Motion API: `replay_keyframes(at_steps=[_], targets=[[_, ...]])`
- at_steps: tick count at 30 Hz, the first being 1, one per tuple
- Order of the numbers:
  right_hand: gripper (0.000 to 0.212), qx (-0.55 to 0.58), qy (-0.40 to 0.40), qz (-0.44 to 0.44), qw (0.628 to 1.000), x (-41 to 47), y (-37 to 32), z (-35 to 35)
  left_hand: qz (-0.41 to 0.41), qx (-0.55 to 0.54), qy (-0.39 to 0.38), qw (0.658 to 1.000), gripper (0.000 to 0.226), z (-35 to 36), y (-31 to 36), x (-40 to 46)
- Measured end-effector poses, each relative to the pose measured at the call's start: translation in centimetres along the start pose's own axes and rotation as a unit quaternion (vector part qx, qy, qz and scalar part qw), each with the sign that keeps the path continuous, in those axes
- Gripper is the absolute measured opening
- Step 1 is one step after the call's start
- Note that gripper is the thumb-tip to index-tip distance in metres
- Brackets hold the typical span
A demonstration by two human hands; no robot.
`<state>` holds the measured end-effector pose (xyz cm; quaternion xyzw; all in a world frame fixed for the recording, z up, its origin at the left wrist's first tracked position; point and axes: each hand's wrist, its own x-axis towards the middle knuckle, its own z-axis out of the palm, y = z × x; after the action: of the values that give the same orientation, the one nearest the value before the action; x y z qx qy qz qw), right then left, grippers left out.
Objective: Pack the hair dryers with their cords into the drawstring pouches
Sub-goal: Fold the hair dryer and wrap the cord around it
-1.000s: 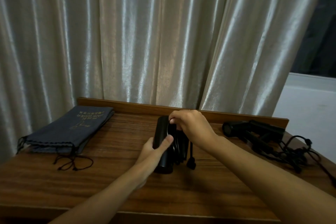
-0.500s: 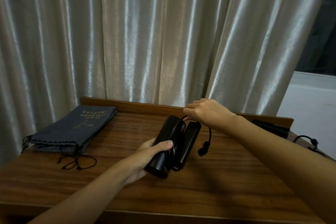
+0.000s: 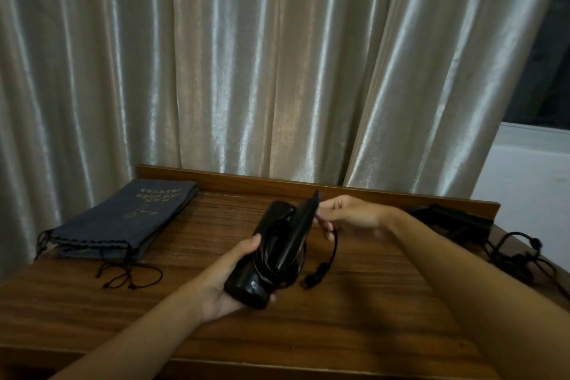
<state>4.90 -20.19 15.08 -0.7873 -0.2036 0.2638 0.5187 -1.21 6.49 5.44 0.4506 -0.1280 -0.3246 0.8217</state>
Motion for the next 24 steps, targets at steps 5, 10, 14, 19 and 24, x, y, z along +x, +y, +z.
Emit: replay_keyframes(at_steps=[5,10,14,19,24], targets=[[0.026,0.041,0.075,0.006,0.996,-0.2,2.9,3.4,0.084,-0.039,0.142,0.986,0.066,0.3,0.4,1.8],[0.033,-0.021,0.170,-0.020,0.985,-1.2,3.8,6.8,0.124,-0.042,0.299,0.945,0.076,1.6,-0.3,4.0],[0.024,-0.069,0.155,-0.042,0.985,-1.3,2.7,7.8,0.152,0.036,0.409,0.899,0.081,2.7,-1.8,5.4],[0.046,-0.045,0.165,-0.030,0.985,-2.4,2.3,7.0,0.194,0.116,0.421,0.879,0.071,2.9,-3.3,5.8],[0.032,-0.134,0.176,-0.104,0.970,-2.6,4.0,7.6,0.217,0.164,0.393,0.879,0.077,2.5,-4.4,5.7]])
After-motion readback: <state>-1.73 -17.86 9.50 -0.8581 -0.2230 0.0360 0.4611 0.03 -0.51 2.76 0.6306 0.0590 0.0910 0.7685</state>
